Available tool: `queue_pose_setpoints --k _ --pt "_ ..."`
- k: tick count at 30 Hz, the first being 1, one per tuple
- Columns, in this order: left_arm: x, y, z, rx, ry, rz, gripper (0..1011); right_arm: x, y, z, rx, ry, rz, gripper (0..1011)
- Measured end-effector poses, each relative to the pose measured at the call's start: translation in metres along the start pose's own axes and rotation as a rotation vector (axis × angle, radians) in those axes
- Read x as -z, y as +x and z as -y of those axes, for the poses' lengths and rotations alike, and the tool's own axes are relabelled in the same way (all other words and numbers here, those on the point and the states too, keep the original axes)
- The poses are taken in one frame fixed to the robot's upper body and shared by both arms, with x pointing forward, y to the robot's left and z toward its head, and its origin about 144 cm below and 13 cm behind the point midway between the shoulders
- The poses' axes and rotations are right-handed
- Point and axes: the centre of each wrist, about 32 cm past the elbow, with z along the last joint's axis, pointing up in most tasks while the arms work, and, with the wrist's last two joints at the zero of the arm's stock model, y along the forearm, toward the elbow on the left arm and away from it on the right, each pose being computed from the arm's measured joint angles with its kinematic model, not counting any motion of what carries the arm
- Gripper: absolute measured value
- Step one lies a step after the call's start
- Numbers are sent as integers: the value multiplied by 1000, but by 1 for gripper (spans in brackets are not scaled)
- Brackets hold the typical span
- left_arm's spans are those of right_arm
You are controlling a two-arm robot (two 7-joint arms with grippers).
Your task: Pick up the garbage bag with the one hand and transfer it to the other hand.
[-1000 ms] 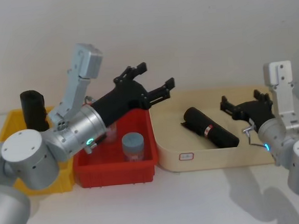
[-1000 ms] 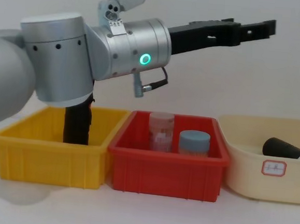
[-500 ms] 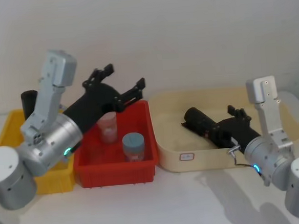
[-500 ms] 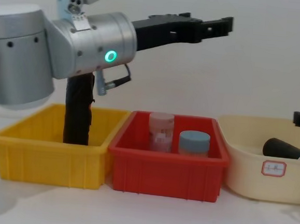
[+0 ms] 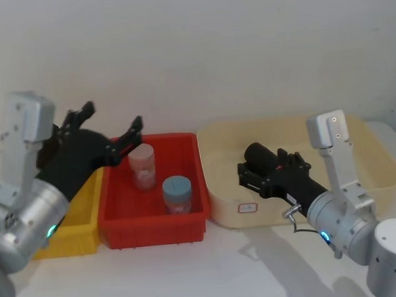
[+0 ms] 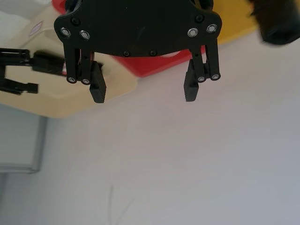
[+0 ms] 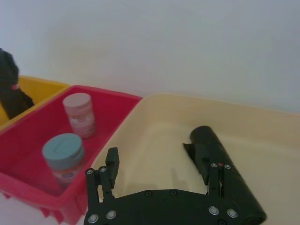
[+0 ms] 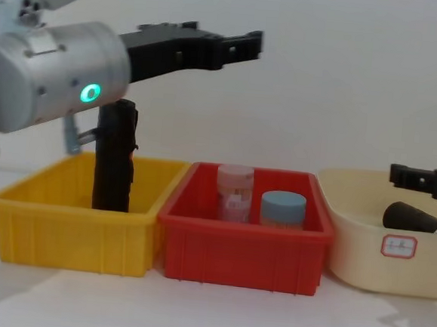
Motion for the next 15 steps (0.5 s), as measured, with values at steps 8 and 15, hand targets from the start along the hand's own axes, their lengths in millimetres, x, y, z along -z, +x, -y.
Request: queue_pose_setpoints --k 8,15 --pt "1 -5 -34 -138 21 17 1001 0 -10 -4 -59 1 13 1001" --pt "2 -8 -59 -230 38 25 1001 2 -17 -12 -109 -6 46 1001"
